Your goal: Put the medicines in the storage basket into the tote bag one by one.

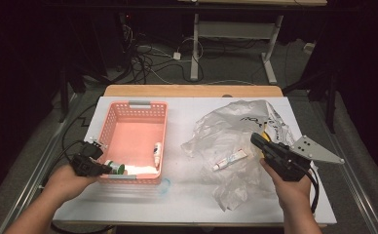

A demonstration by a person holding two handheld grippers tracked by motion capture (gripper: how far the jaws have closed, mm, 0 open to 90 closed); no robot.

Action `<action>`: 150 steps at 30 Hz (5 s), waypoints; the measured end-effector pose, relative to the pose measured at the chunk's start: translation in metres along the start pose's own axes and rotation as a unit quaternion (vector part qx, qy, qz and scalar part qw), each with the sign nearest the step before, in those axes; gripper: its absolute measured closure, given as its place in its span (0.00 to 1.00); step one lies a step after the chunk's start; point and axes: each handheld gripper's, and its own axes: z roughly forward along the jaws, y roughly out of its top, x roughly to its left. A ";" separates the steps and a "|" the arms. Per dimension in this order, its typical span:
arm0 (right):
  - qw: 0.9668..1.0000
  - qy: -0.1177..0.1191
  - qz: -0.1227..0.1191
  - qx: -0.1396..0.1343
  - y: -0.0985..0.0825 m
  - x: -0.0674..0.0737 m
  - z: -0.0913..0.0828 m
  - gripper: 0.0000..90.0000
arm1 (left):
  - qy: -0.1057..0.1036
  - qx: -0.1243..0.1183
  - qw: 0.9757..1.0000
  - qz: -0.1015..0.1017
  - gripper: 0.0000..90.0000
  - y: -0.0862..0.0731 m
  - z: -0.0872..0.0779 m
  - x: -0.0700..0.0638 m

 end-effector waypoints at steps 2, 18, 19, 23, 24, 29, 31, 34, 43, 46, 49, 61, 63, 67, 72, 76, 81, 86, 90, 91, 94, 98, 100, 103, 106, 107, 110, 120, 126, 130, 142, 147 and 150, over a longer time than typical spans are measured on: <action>1.000 0.000 0.000 0.000 0.000 0.000 0.000 1.00 | -0.002 -0.010 1.000 -0.002 0.98 0.006 -0.004 0.003; 1.000 -0.001 -0.001 -0.004 0.001 0.000 -0.001 1.00 | -0.024 -0.134 0.990 -0.024 0.30 0.044 -0.013 0.005; 1.000 -0.001 0.002 -0.004 0.002 0.000 -0.002 1.00 | -0.029 -0.140 0.989 -0.024 0.23 0.045 -0.013 0.004; 1.000 -0.001 0.002 -0.002 0.000 -0.002 -0.001 1.00 | -0.041 -0.140 0.989 -0.030 0.08 0.052 -0.010 0.006; 1.000 -0.001 0.001 -0.001 0.000 -0.002 -0.001 1.00 | -0.036 -0.138 0.989 -0.035 0.02 0.053 -0.008 0.006; 1.000 0.000 0.002 -0.003 0.001 0.000 -0.001 1.00 | -0.050 -0.139 0.988 -0.034 0.00 0.059 -0.005 0.010; 1.000 0.000 0.003 -0.002 0.000 -0.001 -0.001 1.00 | -0.054 -0.141 0.988 -0.037 0.00 0.061 -0.004 0.011; 1.000 0.000 0.003 -0.001 0.000 -0.001 -0.001 1.00 | -0.057 -0.145 0.987 -0.033 0.00 0.065 -0.002 0.010; 1.000 0.002 0.001 0.001 -0.001 0.000 0.001 1.00 | -0.032 -0.157 0.987 -0.023 0.00 0.083 0.005 0.007; 1.000 0.002 0.003 0.001 -0.001 0.000 0.002 1.00 | -0.020 -0.174 0.984 -0.024 0.00 0.093 0.006 0.007; 1.000 0.004 0.000 0.003 -0.002 0.000 0.003 1.00 | 0.007 -0.179 0.984 -0.025 0.01 0.109 0.011 0.011; 1.000 0.002 0.002 0.002 -0.002 -0.002 0.000 1.00 | 0.007 -0.186 0.981 -0.053 0.06 0.149 0.038 0.026; 1.000 0.001 0.002 0.003 -0.002 -0.002 0.000 1.00 | 0.007 -0.190 0.980 -0.060 0.06 0.151 0.041 0.029; 1.000 0.003 0.003 0.002 -0.002 -0.001 0.001 1.00 | 0.016 -0.178 0.981 -0.072 0.09 0.155 0.053 0.035; 1.000 0.003 0.003 0.005 -0.003 -0.001 0.003 1.00 | 0.015 -0.181 0.980 -0.087 0.17 0.158 0.065 0.042; 1.000 0.002 0.002 0.006 -0.004 -0.002 0.002 1.00 | 0.010 -0.164 0.982 -0.090 0.19 0.160 0.077 0.045; 1.000 0.001 0.002 0.005 -0.004 -0.003 0.002 1.00 | 0.019 -0.144 0.987 -0.066 0.31 0.163 0.085 0.042; 1.000 0.003 -0.001 0.007 -0.005 -0.003 0.003 1.00 | 0.025 -0.140 0.988 -0.065 0.36 0.162 0.086 0.040; 1.000 0.002 -0.001 0.006 -0.004 -0.002 0.002 1.00 | 0.025 -0.136 0.988 -0.068 0.38 0.161 0.083 0.039; 1.000 0.002 -0.001 0.006 -0.004 -0.002 0.002 1.00 | 0.022 -0.135 0.988 -0.069 0.38 0.160 0.082 0.038; 1.000 0.002 -0.001 0.006 -0.003 -0.002 0.002 1.00 | 0.014 -0.138 0.988 -0.070 0.38 0.157 0.080 0.035; 1.000 0.002 0.002 0.005 -0.003 -0.002 0.002 1.00 | 0.006 -0.139 0.988 -0.063 0.38 0.153 0.074 0.031; 1.000 0.002 0.002 0.004 -0.003 -0.003 0.001 1.00 | 0.008 -0.139 0.988 -0.059 0.38 0.151 0.069 0.027; 1.000 0.003 0.001 0.003 -0.003 -0.004 0.000 1.00 | -0.003 -0.147 0.987 -0.068 0.38 0.147 0.062 0.024; 1.000 0.003 0.000 -0.001 -0.001 -0.004 -0.001 1.00 | -0.001 -0.146 0.987 -0.067 0.38 0.141 0.056 0.020; 1.000 0.004 0.000 -0.002 -0.001 -0.004 -0.001 1.00 | -0.001 -0.145 0.987 -0.066 0.38 0.139 0.054 0.019; 1.000 0.006 0.004 -0.002 -0.001 -0.002 -0.001 1.00 | -0.004 -0.148 0.987 -0.063 0.38 0.131 0.051 0.015; 1.000 0.007 0.002 0.000 -0.002 -0.003 0.000 1.00 | -0.011 -0.151 0.987 -0.054 0.38 0.105 0.032 0.000; 1.000 0.006 0.006 -0.001 -0.002 -0.003 0.000 1.00 | -0.003 -0.158 0.987 -0.021 0.38 0.087 0.014 -0.019; 1.000 0.006 0.006 0.000 -0.002 -0.003 0.000 1.00 | -0.006 -0.169 0.985 -0.008 0.39 0.074 0.003 -0.029; 1.000 0.008 0.000 0.003 -0.002 0.000 0.002 1.00 | -0.014 -0.194 0.981 0.009 0.38 0.040 -0.001 -0.045; 1.000 0.008 0.000 0.003 -0.002 -0.001 0.002 1.00 | -0.016 -0.210 0.978 0.013 0.39 0.029 -0.001 -0.049; 1.000 0.008 -0.001 0.004 -0.002 0.000 0.002 1.00 | -0.021 -0.224 0.974 0.018 0.39 0.023 -0.002 -0.054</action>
